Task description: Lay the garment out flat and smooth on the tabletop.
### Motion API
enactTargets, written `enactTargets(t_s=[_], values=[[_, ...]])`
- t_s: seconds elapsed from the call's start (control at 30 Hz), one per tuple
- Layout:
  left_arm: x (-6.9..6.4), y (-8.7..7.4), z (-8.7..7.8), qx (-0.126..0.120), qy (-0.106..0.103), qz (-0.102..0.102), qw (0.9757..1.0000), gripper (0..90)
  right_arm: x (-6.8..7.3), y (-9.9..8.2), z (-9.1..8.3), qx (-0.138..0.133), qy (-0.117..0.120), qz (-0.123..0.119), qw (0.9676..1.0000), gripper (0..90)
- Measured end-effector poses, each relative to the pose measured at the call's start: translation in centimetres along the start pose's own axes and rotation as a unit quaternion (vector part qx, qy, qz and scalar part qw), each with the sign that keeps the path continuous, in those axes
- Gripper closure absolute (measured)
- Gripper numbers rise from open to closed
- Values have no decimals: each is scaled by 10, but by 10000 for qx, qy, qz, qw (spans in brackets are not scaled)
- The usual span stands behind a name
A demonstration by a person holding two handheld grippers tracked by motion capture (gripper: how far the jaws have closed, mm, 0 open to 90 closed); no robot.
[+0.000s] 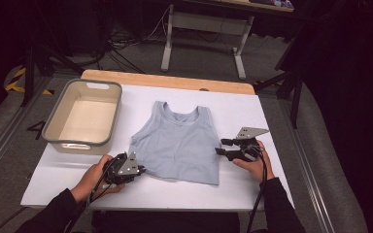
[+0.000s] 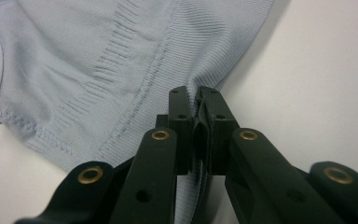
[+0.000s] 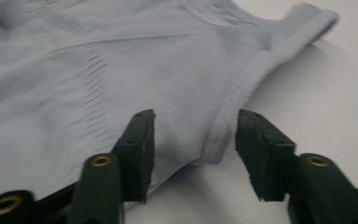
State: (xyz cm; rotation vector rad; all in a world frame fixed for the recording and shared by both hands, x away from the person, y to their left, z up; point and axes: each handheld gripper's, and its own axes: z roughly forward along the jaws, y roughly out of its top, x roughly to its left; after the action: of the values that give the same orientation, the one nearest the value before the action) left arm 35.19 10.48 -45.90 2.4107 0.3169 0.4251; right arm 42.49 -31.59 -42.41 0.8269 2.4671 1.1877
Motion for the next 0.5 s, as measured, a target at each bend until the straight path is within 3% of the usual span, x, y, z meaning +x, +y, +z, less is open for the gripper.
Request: enactTargets(t_s=[0.03,0.13,0.17,0.23,0.3,0.4,0.43,0.5], values=[[0,0,0,-19,-7,-11,10000,843,-2,0,4,-1,-83,168,9998,481],[-1,0,1,-67,-25,-13,10000,842,-6,-3,16,41,136,642,9978,489],[-1,1,1,-82,-37,-14,10000,842,-6,-4,19,129,192,697,9973,546],[-2,1,2,-86,-54,-28,9999,842,-5,-5,21,125,130,641,9978,679],[-2,2,2,-114,-57,10,9999,843,-5,-4,18,49,67,609,9981,749],[-4,4,4,-143,-73,47,9999,844,-5,-2,13,-34,-48,647,9979,770],[-4,4,4,-167,-80,49,9998,846,-4,0,8,-114,-236,616,9978,783],[-7,8,6,-212,-172,8,9996,847,-4,3,3,-160,-346,637,9972,785]])
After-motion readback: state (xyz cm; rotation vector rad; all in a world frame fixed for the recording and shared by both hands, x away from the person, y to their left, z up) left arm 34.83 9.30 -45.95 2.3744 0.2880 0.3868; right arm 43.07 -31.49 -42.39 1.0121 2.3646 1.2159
